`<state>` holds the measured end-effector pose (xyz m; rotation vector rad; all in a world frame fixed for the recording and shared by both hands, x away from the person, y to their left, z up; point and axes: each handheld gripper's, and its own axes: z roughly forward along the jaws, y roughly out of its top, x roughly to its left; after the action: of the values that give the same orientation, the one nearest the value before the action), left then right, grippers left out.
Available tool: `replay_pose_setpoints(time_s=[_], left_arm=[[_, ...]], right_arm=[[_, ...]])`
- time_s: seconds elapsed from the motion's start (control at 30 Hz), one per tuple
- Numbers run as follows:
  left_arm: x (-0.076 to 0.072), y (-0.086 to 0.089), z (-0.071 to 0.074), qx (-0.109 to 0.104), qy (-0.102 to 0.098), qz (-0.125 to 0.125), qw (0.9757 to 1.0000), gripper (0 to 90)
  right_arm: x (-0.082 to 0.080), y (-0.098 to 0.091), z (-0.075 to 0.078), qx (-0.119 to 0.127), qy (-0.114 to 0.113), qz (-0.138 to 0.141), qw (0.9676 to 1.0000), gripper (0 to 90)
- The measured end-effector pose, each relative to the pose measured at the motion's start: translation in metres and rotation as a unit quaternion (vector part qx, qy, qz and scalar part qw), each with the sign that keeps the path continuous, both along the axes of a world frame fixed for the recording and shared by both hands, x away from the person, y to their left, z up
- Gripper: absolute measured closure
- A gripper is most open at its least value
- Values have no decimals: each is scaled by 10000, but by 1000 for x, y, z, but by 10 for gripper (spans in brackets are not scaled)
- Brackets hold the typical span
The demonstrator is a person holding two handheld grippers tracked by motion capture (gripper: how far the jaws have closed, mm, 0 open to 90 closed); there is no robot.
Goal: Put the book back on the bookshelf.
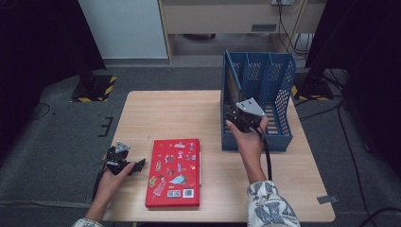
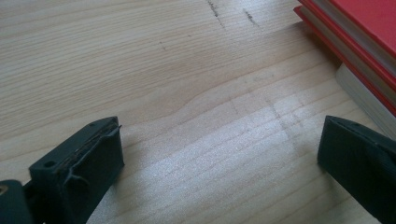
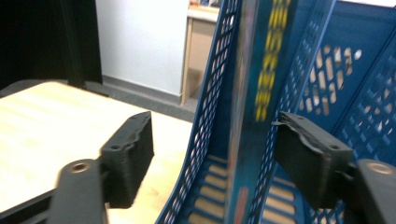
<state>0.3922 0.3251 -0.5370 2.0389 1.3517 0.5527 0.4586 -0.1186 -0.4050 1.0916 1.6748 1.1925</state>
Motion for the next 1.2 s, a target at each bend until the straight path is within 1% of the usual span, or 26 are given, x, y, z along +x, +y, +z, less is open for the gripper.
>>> replay_pose_setpoints(time_s=[0.03,0.07,0.1,0.13,0.17,0.23,0.27,0.3,0.33,0.37,0.4,0.43,0.47,0.5,0.57,0.6,0.63,0.73,0.87,0.93,0.97,1.07,1.2], left_arm=[[0,0,0,1,0,0,10000,0],[0,0,0,2,0,-1,10000,0],[0,0,0,3,0,-1,10000,0],[0,0,0,1,-1,1,10000,0],[0,0,0,1,-1,1,10000,0],[0,0,0,0,0,-1,10000,0],[0,0,0,0,0,-1,10000,0],[0,0,0,-2,-1,-3,10000,0],[0,0,0,-2,-1,-3,10000,0],[0,0,0,-1,0,-4,10000,0],[0,0,0,-1,0,-4,10000,0],[0,0,0,-2,-1,-4,10000,0],[0,0,0,0,0,-4,10000,0],[0,0,0,1,0,-4,10000,0],[0,0,0,-8,-5,5,10000,0],[0,0,0,-8,-5,5,10000,0],[0,0,0,0,-1,-3,10000,0],[0,0,0,0,-1,-3,10000,0],[0,0,0,-8,-4,4,10000,0],[0,0,0,-8,-3,3,10000,0],[0,0,0,-10,-4,4,10000,0],[0,0,0,-11,-4,3,10000,0],[0,0,0,-11,-4,3,10000,0]], right_arm=[[-2,-1,-1,-12,33,25,10000,259],[-3,-2,-4,10,113,96,9999,204],[-4,-3,-6,15,220,154,9996,178],[-4,-4,-7,-26,282,178,9994,172],[-4,-4,-7,-26,282,178,9994,172],[-6,-8,-12,36,441,226,9988,194],[-6,-8,-12,36,441,226,9988,194],[-8,-10,-15,-47,468,212,9987,271],[-8,-11,-16,-77,485,196,9986,290],[-9,-12,-17,-111,498,183,9985,338],[-9,-12,-17,-111,498,183,9985,338],[-10,-13,-19,-143,510,206,9984,373],[-10,-13,-20,-196,574,186,9980,403],[-11,-14,-22,-258,602,184,9977,463],[-12,-15,-23,-287,635,112,9975,512],[-12,-15,-23,-287,635,112,9975,512],[-12,-17,-24,-336,692,102,9970,553],[-12,-19,-26,-392,757,89,9963,593],[-10,-19,-29,-559,855,-18,9948,615],[-9,-19,-30,-586,900,-40,9942,620],[-7,-19,-31,-653,928,-92,9935,633],[-6,-18,-33,-660,968,-124,9930,655],[-6,-17,-34,-736,999,-117,9922,686]])
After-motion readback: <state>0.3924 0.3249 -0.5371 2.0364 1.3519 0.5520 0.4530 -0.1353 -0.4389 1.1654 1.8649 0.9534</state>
